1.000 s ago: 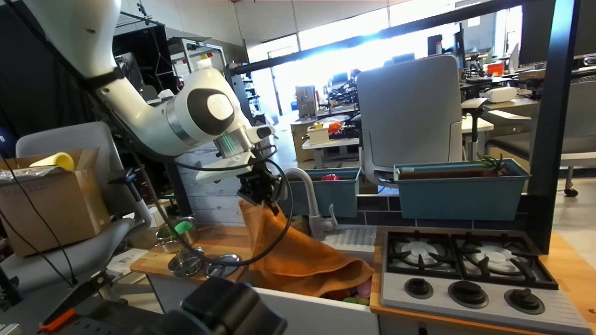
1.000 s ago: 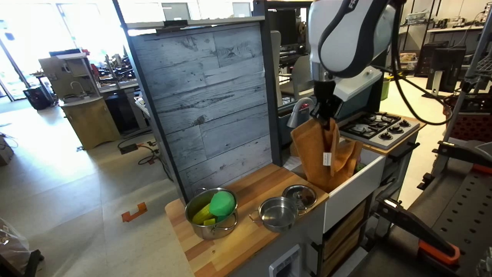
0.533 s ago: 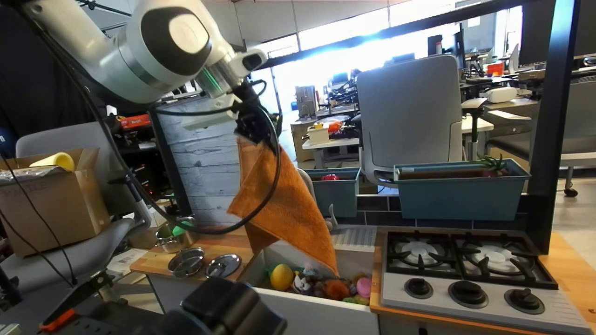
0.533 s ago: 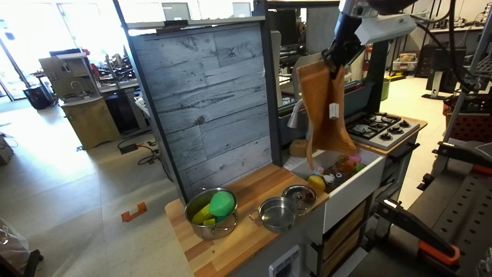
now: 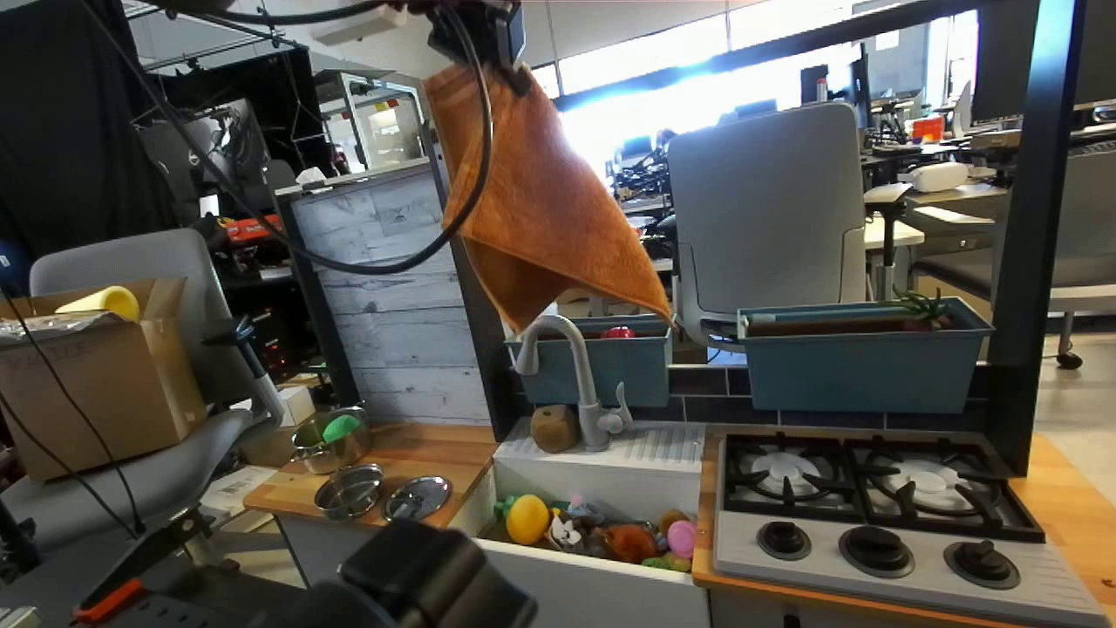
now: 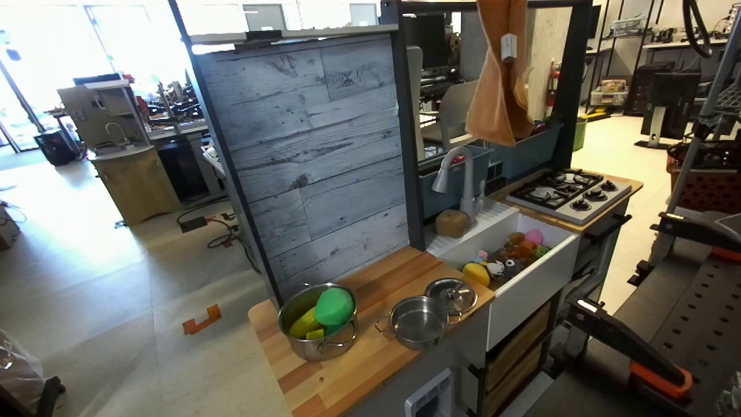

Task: Move the right pot to the left of the lid, then hang the towel on the black rod, lastly, put the yellow plushie in the right pot

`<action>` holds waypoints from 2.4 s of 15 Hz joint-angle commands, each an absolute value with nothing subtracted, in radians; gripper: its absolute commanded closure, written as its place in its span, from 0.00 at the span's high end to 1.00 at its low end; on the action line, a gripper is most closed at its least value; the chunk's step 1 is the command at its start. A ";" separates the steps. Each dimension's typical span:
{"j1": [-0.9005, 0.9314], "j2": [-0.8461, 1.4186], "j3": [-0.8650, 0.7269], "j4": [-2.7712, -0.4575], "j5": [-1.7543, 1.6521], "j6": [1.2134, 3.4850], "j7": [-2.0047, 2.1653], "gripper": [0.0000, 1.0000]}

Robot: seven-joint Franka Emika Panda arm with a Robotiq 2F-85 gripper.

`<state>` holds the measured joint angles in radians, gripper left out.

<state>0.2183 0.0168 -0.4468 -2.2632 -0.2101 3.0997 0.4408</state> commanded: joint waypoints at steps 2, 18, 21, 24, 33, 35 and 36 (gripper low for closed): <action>0.208 -0.015 -0.461 -2.201 -0.264 3.188 0.650 0.01; 0.411 0.555 -0.913 -1.398 -0.218 3.280 1.338 0.01; 0.469 0.733 -1.109 -1.240 -0.110 3.209 1.459 0.01; 0.490 0.909 -1.307 -1.147 -0.099 3.196 1.650 0.01; 0.522 0.913 -1.071 -1.457 -0.351 3.518 1.564 0.01; 0.517 0.837 -1.008 -1.571 -0.519 3.621 1.566 0.01; 0.514 0.796 -0.983 -1.623 -0.595 3.643 1.552 0.01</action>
